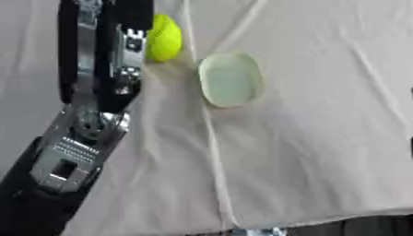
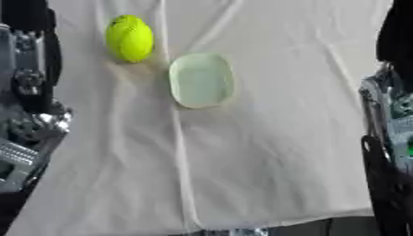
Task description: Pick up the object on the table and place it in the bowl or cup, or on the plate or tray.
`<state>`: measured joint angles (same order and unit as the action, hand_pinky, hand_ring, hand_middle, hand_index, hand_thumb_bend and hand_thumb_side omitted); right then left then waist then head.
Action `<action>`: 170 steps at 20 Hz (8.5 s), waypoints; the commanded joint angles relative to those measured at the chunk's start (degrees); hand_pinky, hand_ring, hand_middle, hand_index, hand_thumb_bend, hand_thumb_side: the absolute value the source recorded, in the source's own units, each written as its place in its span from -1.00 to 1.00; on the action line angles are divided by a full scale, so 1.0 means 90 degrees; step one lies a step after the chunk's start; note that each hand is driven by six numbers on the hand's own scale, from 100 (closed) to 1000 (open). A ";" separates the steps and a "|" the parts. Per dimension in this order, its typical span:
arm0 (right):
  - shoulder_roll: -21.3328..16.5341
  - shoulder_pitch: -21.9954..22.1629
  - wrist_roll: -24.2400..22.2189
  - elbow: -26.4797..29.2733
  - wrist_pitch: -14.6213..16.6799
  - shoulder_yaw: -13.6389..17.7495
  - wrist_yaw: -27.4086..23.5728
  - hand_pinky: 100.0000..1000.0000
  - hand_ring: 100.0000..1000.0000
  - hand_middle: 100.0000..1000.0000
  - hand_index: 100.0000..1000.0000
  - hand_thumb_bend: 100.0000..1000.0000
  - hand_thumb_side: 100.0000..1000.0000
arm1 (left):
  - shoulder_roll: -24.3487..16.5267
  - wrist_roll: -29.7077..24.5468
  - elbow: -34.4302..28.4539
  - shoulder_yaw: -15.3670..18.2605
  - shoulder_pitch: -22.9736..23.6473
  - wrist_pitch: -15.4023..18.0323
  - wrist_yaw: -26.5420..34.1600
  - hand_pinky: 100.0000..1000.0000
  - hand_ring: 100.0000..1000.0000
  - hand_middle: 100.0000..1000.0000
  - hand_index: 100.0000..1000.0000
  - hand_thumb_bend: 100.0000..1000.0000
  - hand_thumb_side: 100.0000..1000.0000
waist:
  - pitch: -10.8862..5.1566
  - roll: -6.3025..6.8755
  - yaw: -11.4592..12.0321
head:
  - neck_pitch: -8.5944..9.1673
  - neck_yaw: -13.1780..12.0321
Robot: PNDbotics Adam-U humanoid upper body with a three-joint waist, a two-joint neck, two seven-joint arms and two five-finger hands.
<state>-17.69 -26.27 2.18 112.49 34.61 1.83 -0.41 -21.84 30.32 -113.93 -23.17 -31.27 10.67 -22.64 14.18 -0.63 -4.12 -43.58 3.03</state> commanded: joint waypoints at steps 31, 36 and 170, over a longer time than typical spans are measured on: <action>0.0060 -0.0021 -0.0319 -0.0416 -0.0205 -0.0142 0.0184 0.32 0.56 0.58 0.91 -1.00 0.78 | -0.2757 -0.3462 -0.0073 0.0109 -0.0316 -0.1736 -0.0407 0.84 0.71 1.00 0.94 -0.85 1.00 | -0.0296 0.0330 -0.0180 | 0.1191 -0.0150; 0.0069 0.0007 -0.0400 -0.0454 -0.0195 -0.0156 0.0170 0.32 0.55 0.58 0.91 -1.00 0.78 | -0.2923 -0.4707 -0.0073 -0.0040 -0.0499 -0.2143 -0.0859 1.00 1.00 1.00 1.00 -0.95 1.00 | -0.0299 0.0343 -0.0215 | 0.1114 -0.0151; 0.0261 -0.0078 -0.0960 -0.0625 -0.0261 -0.0201 -0.0043 0.27 0.54 0.57 0.88 -1.00 0.64 | -0.1229 -0.9144 0.4830 -0.0090 -0.2564 -0.2982 -0.3967 -0.80 0.08 0.96 0.41 -0.06 -0.10 | -0.0122 0.0478 -0.0580 | 0.0607 -0.0444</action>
<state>-15.09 -26.12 -6.32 106.39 32.44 -0.33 -0.54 -32.27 -51.17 -69.66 -23.91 -53.88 -15.69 -58.41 14.00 4.01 -9.40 -38.22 -0.54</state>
